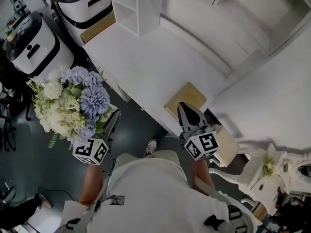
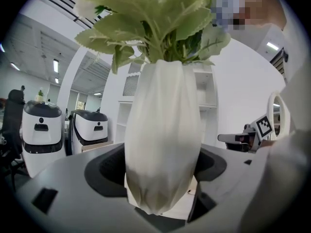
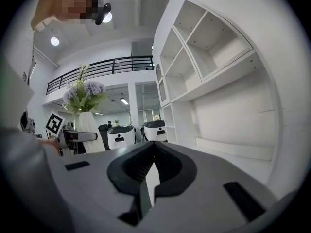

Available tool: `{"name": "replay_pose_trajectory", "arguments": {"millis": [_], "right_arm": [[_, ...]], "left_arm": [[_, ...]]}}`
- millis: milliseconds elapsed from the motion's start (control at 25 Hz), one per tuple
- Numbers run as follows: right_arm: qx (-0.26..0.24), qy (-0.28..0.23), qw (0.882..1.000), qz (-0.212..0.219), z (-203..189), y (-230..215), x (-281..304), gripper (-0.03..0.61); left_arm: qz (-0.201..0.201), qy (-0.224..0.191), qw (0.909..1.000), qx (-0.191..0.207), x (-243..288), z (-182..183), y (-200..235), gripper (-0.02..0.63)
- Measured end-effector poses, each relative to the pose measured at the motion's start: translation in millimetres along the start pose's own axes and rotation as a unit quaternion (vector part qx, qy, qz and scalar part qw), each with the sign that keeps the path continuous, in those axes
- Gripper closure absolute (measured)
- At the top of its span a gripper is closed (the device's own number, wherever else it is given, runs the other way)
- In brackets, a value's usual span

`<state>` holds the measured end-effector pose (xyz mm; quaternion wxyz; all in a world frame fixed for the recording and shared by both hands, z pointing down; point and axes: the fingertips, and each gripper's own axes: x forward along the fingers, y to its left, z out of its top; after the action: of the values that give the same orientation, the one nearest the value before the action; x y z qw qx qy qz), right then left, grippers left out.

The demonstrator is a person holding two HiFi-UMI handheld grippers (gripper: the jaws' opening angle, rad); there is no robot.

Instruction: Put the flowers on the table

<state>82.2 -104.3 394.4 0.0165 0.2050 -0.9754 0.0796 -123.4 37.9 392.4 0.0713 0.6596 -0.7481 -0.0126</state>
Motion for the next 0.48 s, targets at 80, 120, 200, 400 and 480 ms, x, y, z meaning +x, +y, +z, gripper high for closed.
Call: {"name": "replay_pose_trajectory", "arguments": {"millis": [80,120,200,400,480], "right_arm": [[0.004,0.001,1.000,0.003,2.2,-11.8,9.6,0.569],[0.006,0.003,1.000,0.005,2.1,-15.5,13.2,0.569],[0.008,0.008,1.000,0.009,1.2,-21.1,21.0,0.569],[0.013,0.015,1.000,0.008,0.6,-30.3,48.8,0.569],[0.010,0.018,1.000,0.006,2.6,-30.7,61.0,0.569]], "left_arm": [[0.003,0.003,1.0000,0.003,15.5,3.0,-0.9,0.230],[0.004,0.005,1.0000,0.001,21.0,3.1,-0.4,0.230],[0.006,0.007,1.0000,-0.001,30.6,3.4,2.2,0.230],[0.003,0.016,0.9999,0.000,54.1,4.0,19.4,0.230],[-0.001,0.019,0.9998,-0.003,63.4,3.5,28.8,0.230]]}}
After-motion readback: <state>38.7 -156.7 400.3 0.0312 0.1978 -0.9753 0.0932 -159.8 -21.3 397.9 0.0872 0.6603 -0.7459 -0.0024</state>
